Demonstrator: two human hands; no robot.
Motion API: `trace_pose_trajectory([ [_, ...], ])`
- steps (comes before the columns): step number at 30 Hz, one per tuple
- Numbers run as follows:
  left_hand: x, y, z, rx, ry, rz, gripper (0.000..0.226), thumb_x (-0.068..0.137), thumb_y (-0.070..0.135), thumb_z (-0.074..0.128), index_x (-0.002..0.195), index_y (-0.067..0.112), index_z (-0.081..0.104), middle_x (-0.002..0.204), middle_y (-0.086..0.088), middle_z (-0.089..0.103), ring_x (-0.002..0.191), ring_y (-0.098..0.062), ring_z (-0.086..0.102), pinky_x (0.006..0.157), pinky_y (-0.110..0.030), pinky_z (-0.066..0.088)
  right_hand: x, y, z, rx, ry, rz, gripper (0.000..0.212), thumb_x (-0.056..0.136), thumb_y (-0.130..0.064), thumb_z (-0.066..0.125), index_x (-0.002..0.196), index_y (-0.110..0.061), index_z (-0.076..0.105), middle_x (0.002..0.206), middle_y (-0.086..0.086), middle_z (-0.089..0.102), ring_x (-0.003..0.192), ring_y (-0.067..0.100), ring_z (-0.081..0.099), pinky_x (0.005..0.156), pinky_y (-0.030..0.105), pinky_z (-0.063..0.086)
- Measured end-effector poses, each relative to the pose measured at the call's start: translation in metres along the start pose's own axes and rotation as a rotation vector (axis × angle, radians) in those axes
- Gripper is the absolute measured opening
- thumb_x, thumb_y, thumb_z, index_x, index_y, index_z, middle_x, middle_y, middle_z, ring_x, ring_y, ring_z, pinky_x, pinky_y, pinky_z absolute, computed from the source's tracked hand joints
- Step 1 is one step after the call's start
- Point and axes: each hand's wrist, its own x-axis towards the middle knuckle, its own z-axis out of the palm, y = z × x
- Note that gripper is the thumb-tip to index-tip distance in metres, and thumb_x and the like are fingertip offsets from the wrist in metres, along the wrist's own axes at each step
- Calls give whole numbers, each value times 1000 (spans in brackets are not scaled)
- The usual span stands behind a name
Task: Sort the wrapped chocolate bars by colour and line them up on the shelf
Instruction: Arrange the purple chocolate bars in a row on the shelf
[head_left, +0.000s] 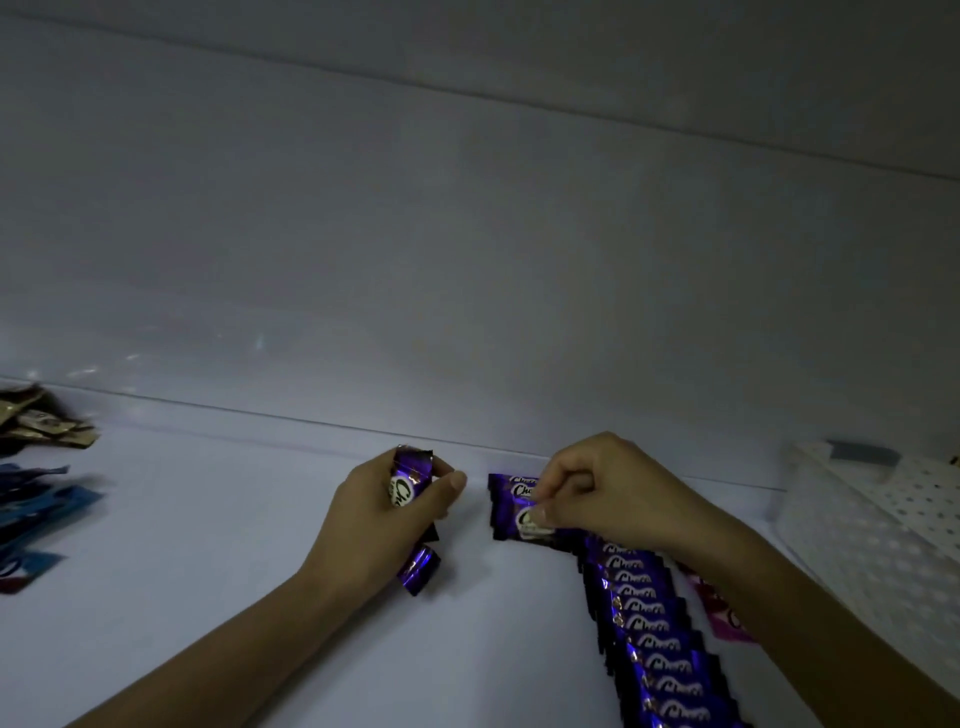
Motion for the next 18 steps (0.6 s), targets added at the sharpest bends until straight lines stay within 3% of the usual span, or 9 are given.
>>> trace_pose_trajectory([
  [2,2,-2,-2,-8,9,-24,8,84,24,71,78,19,69,69,1,70,68,-14,67,64,-29,56,1,2,10,-89,-37,32,10,70,-28,82,73,-26,74,61,-16,67,62,-1,61,69,22,47],
  [6,3,-4,-2,-22,8,-39,7,84,23,71,78,20,69,68,2,69,65,-10,66,60,-22,53,5,3,17,-284,5,38,13,73,-37,78,81,-28,74,65,-22,58,71,-1,55,92,29,41],
  [9,3,-5,-2,-17,8,-44,5,84,23,71,80,20,69,70,2,70,67,-11,67,63,-26,55,4,5,16,-313,23,33,15,73,-39,78,82,-27,73,67,-20,58,72,1,55,92,29,39],
  [14,5,-5,-3,-43,28,-50,7,85,21,70,78,20,69,67,4,70,62,-6,64,55,-16,49,4,8,16,-378,62,8,15,74,-39,76,77,-28,67,69,-18,59,78,4,59,97,30,36],
  [16,6,-4,-3,-85,44,-80,6,87,19,68,81,19,68,66,6,69,57,-4,61,50,-15,48,2,7,17,-367,85,-16,18,73,-41,76,74,-30,62,72,-15,61,77,3,60,92,28,39],
  [18,6,-1,-2,-145,70,-109,4,89,15,65,89,19,66,66,3,69,55,-4,61,48,-16,48,0,-1,21,-161,77,-46,25,70,-46,77,72,-26,63,70,-9,65,66,2,59,73,23,46],
])
